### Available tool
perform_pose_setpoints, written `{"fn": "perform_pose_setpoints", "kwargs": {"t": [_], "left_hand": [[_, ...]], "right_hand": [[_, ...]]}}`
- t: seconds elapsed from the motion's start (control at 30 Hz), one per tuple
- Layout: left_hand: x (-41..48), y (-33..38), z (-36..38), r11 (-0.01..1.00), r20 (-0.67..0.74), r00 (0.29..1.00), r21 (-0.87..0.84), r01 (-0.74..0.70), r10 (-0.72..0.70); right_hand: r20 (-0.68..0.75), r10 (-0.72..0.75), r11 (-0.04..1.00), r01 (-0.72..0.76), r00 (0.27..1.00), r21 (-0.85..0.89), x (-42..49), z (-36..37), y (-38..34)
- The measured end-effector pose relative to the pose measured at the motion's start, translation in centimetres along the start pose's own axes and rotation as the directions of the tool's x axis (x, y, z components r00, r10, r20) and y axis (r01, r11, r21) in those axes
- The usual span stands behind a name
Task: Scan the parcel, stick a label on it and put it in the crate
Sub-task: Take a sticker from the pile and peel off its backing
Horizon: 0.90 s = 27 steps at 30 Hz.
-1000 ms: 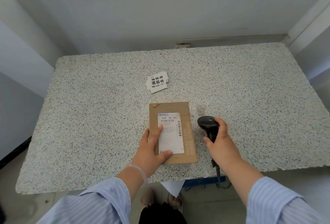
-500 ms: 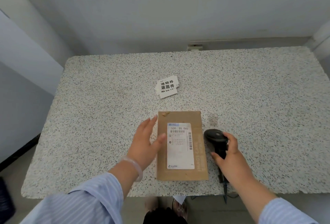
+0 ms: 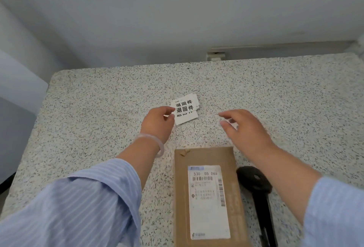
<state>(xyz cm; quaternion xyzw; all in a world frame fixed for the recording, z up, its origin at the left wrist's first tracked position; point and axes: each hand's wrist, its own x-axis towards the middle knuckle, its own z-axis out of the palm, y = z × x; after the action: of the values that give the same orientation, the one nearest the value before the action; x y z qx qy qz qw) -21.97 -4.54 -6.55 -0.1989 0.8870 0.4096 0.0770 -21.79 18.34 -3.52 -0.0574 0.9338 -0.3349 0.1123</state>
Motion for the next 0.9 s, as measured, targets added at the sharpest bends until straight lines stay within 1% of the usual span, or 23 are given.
{"fn": "perform_pose_setpoints", "kwargs": {"t": [0.1,0.17,0.23,0.33,0.47,0.7,0.83,0.9], "left_hand": [[3.0,-0.6,1.3,1.000,-0.026,0.999,-0.002,0.025,-0.025],[4.7,-1.2,2.2,1.000,-0.016,1.000,0.006,0.025,-0.025],[6.0,-1.6,3.0,1.000,0.013,0.999,0.006,0.029,-0.029],[7.5,-2.1,3.8,0.995,0.016,1.000,0.097,-0.002,0.001],[7.9,-2.6,4.0,0.977,0.001,0.998,0.206,-0.057,0.058],[8.4,-2.6,3.9,0.983,0.009,0.999,0.174,-0.052,0.051],[7.9,-2.2,3.8,0.949,-0.054,0.983,0.272,-0.157,0.178],[7.6,-1.6,3.4,0.953,-0.027,0.979,0.236,-0.191,0.203]], "right_hand": [[0.077,0.021,0.999,-0.018,0.997,-0.040,5.2,2.9,-0.4],[0.103,0.045,0.997,-0.038,0.994,-0.070,7.7,4.6,-0.1],[0.100,0.070,0.997,-0.065,0.992,-0.051,9.5,5.9,0.3],[0.089,0.073,0.997,-0.069,0.993,-0.040,11.2,7.4,0.7],[0.072,0.052,0.997,-0.048,0.996,-0.054,11.9,8.3,0.6],[0.083,0.067,0.995,-0.061,0.994,-0.076,12.0,8.0,0.3],[0.055,0.051,0.994,-0.046,0.997,-0.095,11.7,7.5,0.0],[0.042,0.036,0.995,-0.032,0.998,-0.093,11.5,7.1,0.0]]}}
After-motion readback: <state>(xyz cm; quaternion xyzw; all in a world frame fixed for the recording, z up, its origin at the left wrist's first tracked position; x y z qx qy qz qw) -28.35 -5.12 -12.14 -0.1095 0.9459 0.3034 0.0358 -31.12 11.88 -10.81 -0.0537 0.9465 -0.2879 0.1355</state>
